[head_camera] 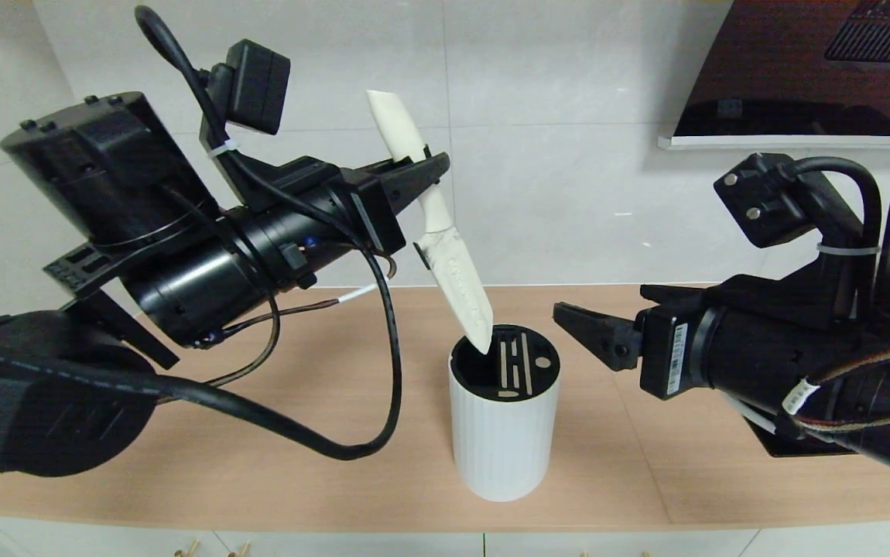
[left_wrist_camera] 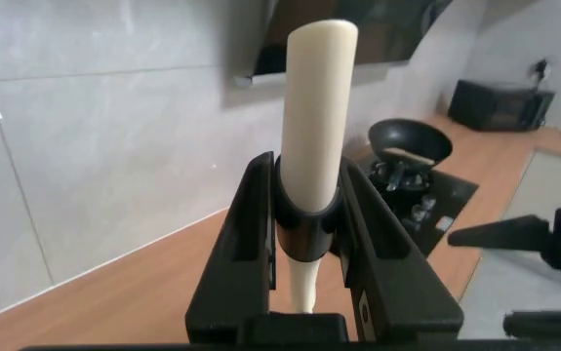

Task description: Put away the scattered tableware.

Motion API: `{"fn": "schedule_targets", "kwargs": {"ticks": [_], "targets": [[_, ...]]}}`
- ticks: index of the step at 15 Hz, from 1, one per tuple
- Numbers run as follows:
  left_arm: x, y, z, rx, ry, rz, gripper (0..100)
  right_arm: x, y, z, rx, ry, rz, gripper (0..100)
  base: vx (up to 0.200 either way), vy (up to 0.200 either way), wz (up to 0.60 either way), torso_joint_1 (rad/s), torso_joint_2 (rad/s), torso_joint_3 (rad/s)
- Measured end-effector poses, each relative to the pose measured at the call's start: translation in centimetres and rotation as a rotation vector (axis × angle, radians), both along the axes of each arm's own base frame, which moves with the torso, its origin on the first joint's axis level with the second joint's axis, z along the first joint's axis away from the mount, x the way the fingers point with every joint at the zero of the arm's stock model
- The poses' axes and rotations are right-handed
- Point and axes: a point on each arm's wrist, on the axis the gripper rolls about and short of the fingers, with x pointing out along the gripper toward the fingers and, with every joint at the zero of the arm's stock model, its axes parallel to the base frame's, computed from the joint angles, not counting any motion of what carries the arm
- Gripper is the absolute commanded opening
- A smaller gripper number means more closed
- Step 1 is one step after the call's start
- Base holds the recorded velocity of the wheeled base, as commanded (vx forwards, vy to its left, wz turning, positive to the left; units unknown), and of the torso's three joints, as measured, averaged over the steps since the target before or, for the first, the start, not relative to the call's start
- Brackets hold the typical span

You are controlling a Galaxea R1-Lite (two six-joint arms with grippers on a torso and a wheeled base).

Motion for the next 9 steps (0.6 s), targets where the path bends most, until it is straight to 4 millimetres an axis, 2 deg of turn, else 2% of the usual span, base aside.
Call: {"fn": "schedule_targets", "kwargs": {"ticks": [3, 9], "targets": [[1.3, -0.2, -0.8, 0.028, 0.001, 0.024, 0, 0.3, 0.2, -0.2, -0.007, 0.006, -0.006, 100, 0.000, 0.000, 0.00, 0.000, 0.00, 0.000], [3.0, -0.9, -3.6, 0.155, -0.016, 0.056, 0, 0.5, 0.3, -0.4, -0.012, 0.010, -0.009, 100, 0.000, 0.000, 0.00, 0.000, 0.00, 0.000]]}}
